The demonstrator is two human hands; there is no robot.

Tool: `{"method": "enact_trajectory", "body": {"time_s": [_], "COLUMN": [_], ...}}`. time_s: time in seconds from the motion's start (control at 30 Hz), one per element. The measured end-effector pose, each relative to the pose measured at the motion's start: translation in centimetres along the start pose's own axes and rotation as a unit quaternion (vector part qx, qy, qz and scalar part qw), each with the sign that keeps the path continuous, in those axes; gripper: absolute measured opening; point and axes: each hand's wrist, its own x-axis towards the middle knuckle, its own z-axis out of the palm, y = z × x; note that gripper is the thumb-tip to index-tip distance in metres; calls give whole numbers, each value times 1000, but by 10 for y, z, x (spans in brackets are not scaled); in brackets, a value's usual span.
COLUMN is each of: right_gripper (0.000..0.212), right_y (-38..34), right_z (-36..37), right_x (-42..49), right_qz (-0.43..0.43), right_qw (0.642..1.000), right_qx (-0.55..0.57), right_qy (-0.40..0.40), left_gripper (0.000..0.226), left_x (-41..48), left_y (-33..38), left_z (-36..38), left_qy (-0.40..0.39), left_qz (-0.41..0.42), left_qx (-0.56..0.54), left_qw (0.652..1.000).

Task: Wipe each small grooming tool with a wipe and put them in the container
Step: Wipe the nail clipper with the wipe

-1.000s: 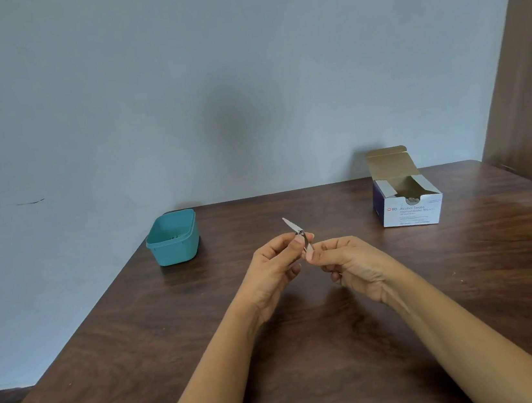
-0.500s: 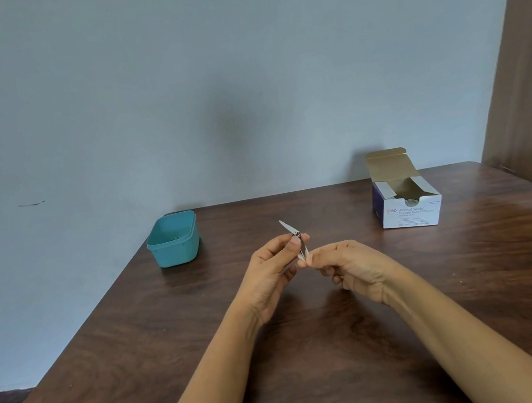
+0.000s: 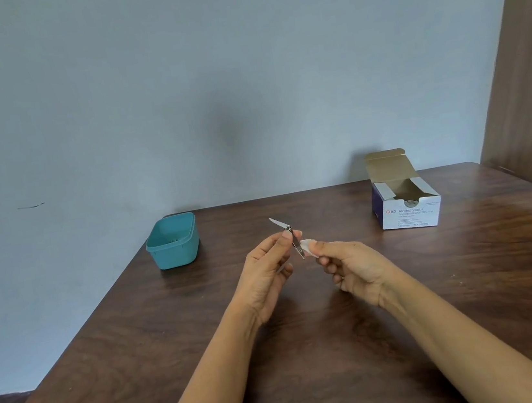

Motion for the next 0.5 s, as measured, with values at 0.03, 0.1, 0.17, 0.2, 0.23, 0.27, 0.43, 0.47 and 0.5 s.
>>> {"method": "enact_trajectory", "body": {"time_s": [0.03,0.1,0.17,0.2,0.23,0.27,0.43,0.47,0.5], "right_gripper": [13,12,13,13,13,15,30,26,20], "right_y": [0,1,2,2,2,1,-2,-3,-4], "right_z": [-1,-2,-3,-4,-5,-7,-13,-13,-12], "right_x": [1,2,4,5,6,6,7,7,5], "right_qz": [3,5,-2,-8,-14,-21,-33,-27,-18], "right_qw": [1000,999,998,998,997,996,996,997,998], "right_qx": [1,9,20,25,32,40,58,55,52], "right_qy": [11,31,52,62,70,75,59,45,31], "left_gripper": [23,26,26,26,25,24,22,22,22], "left_x": [0,1,1,0,0,-2,-6,-7,-7], "left_y": [1,2,3,3,3,4,4,4,5], "left_z": [0,-2,-3,-3,-3,-2,0,0,1], "left_qy": [3,5,-5,-14,-26,-39,-94,-97,-102], "left_qz": [3,3,-4,-10,-20,-31,-83,-89,-93], "left_qx": [-7,-16,-25,-28,-26,-19,40,47,53], "left_qw": [1000,1000,1000,999,999,999,991,990,989]}}
